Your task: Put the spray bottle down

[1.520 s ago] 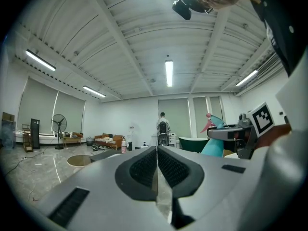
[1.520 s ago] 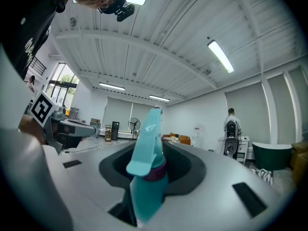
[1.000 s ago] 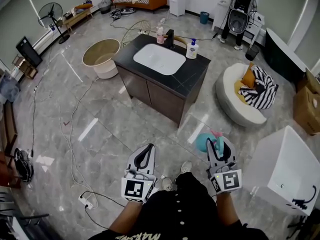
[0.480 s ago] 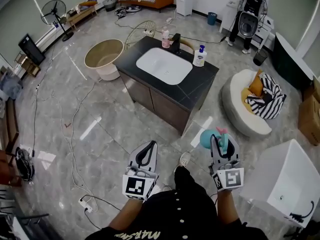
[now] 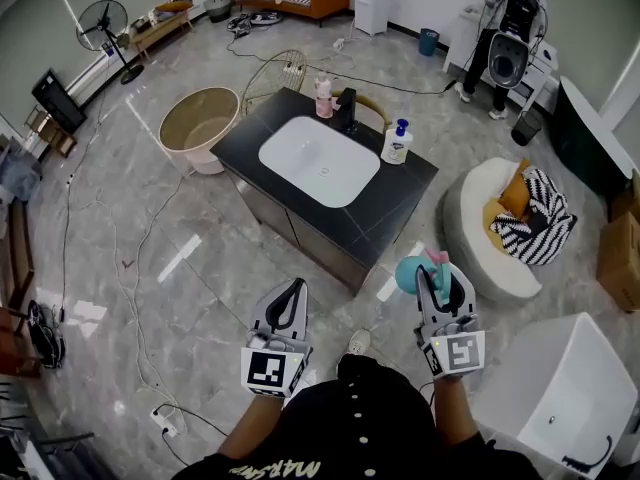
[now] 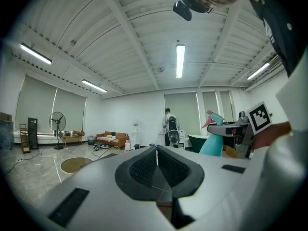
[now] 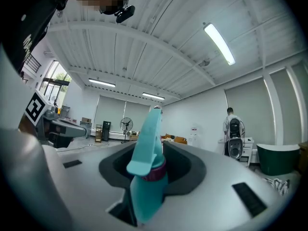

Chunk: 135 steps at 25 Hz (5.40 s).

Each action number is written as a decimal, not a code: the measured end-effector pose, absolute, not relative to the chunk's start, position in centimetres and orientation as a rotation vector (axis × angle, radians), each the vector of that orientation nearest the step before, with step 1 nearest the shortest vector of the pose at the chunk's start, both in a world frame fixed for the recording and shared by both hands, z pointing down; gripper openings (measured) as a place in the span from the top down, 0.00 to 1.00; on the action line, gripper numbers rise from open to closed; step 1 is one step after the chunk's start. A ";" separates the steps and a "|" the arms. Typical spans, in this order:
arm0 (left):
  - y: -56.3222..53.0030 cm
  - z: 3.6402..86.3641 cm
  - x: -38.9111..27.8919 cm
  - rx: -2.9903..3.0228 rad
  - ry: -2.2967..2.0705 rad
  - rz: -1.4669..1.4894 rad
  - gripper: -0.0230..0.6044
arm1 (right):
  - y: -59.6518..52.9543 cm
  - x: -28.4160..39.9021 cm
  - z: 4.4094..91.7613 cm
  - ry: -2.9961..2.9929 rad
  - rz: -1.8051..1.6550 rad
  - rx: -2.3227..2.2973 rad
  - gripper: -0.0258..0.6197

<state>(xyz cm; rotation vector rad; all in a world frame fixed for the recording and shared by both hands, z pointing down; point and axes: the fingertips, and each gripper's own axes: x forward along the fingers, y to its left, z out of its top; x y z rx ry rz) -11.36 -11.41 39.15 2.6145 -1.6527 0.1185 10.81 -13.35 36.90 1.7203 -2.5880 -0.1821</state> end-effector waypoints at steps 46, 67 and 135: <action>-35.8 49.6 -6.9 2.455 -1.425 0.307 0.94 | -46.9 10.6 56.4 -2.430 0.086 1.568 0.77; -36.0 55.4 -6.1 2.328 -1.308 0.418 0.94 | -51.7 9.4 62.0 -2.431 0.116 1.566 0.76; -42.7 37.1 -2.9 2.764 -1.460 0.072 0.94 | -38.7 20.4 35.3 -2.480 -0.149 1.927 0.97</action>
